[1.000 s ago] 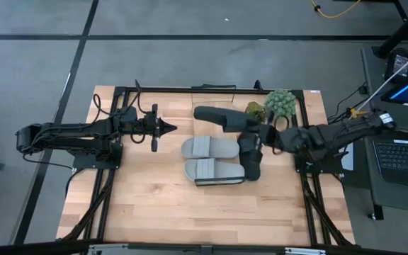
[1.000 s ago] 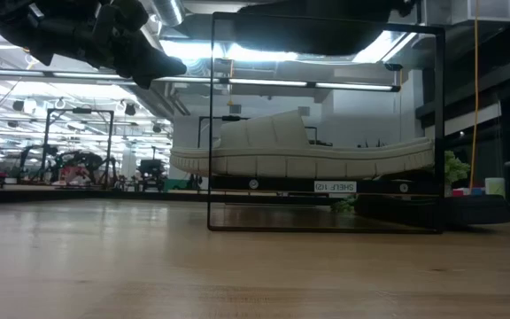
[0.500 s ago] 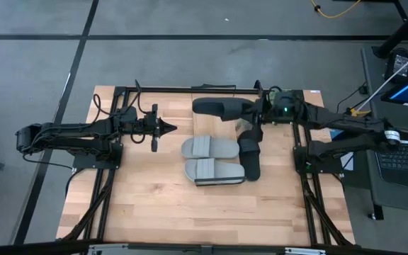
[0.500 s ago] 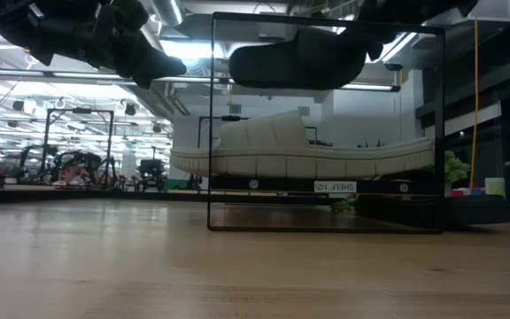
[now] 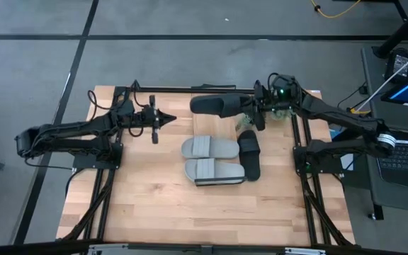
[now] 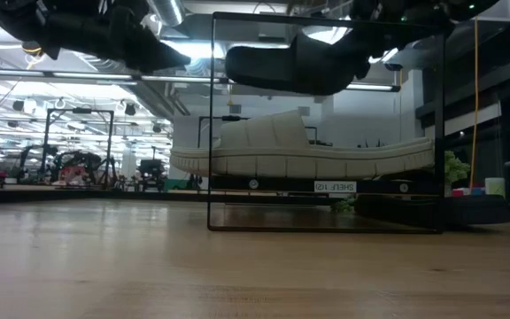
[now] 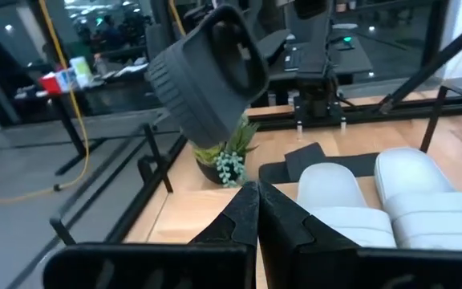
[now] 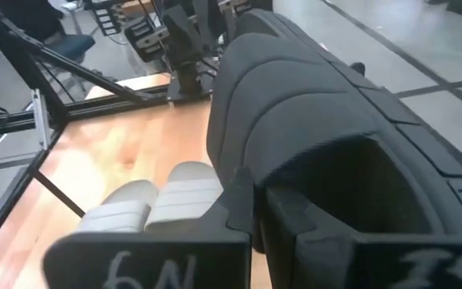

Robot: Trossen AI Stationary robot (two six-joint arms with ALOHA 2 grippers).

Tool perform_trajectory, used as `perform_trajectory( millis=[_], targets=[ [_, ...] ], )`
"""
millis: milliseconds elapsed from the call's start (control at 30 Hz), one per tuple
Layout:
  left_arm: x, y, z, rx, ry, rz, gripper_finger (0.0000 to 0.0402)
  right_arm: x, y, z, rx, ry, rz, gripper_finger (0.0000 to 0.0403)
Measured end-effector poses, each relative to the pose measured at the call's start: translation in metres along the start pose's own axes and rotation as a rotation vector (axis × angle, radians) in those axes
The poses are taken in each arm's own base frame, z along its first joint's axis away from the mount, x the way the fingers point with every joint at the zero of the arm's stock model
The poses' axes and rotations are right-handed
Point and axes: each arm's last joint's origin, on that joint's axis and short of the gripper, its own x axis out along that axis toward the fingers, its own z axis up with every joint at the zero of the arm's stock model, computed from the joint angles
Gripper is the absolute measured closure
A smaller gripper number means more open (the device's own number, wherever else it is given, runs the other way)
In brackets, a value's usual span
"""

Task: Pick and place slides into the shelf
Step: Put the bottom black slipper on the shelf

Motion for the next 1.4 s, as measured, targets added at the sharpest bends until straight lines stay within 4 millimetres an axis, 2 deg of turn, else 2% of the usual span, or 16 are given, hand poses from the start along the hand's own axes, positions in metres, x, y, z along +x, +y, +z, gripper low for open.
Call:
perform_trajectory(
  millis=[267,467,633,800,967,1400],
  targets=[
    [-0.004,0.021,0.011,0.019,-0.022,0.045,0.0402,0.01,-0.021,0.02,0.015,0.057,0.014,0.0392],
    [-0.005,0.023,0.007,0.008,0.0,0.0,0.0402,0.02,-0.03,0.025,0.253,0.078,0.067,0.0392],
    [-0.005,0.023,0.005,-0.001,0.024,-0.006,0.0402,0.018,-0.029,0.029,0.322,0.073,0.111,0.0392],
    [-0.005,0.023,0.005,-0.002,0.028,-0.006,0.0402,0.018,-0.027,0.027,0.409,0.102,0.184,0.0392],
    [-0.005,0.023,0.005,-0.001,0.025,-0.006,0.0402,0.019,-0.028,0.026,0.411,0.109,0.178,0.0392],
    [-0.005,0.023,0.005,0.001,0.024,-0.005,0.0402,0.041,-0.041,0.004,0.479,0.228,0.142,0.0392]
  ],
)
